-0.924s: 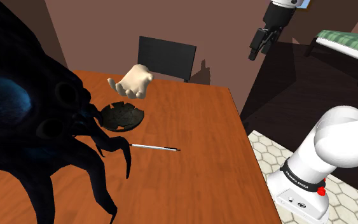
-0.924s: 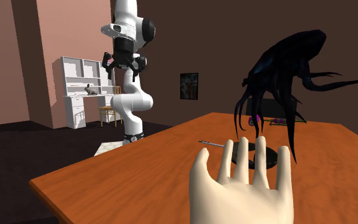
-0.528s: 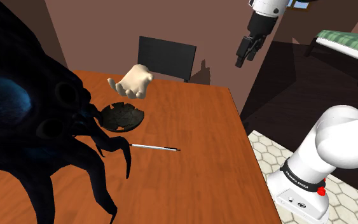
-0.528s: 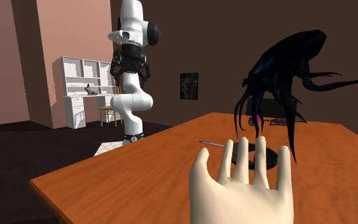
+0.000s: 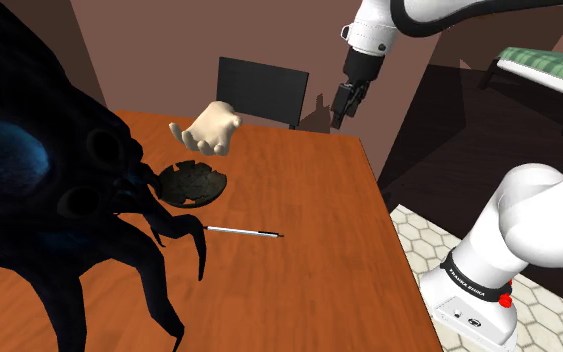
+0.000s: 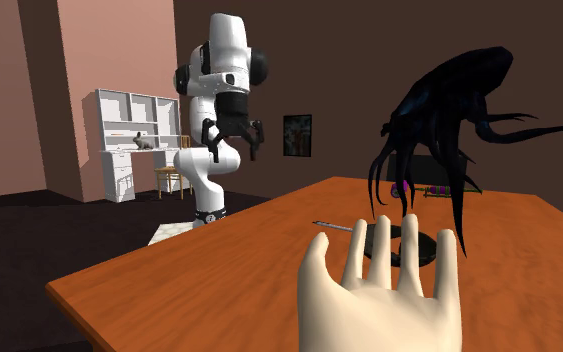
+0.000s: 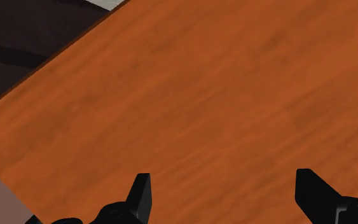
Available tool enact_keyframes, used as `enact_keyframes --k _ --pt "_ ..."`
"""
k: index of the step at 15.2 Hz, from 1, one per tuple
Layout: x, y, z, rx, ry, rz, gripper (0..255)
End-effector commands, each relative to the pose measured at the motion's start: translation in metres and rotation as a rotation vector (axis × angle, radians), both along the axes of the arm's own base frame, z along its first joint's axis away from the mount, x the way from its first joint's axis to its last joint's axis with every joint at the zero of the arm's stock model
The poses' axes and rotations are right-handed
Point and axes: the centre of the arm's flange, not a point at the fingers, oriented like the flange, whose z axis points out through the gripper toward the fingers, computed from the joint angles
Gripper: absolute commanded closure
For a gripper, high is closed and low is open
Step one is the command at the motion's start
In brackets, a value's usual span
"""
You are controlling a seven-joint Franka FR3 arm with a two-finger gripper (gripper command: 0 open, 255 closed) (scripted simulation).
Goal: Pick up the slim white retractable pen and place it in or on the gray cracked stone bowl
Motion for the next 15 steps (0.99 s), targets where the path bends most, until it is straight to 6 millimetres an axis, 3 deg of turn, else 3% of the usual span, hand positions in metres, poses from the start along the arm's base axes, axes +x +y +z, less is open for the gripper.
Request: enact_keyframes --k 1,15 --pt "0.011 0.019 -0.01 0.019 0.009 0.042 0" --pt "0.068 0.157 -0.097 0.143 0.078 0.331 0"
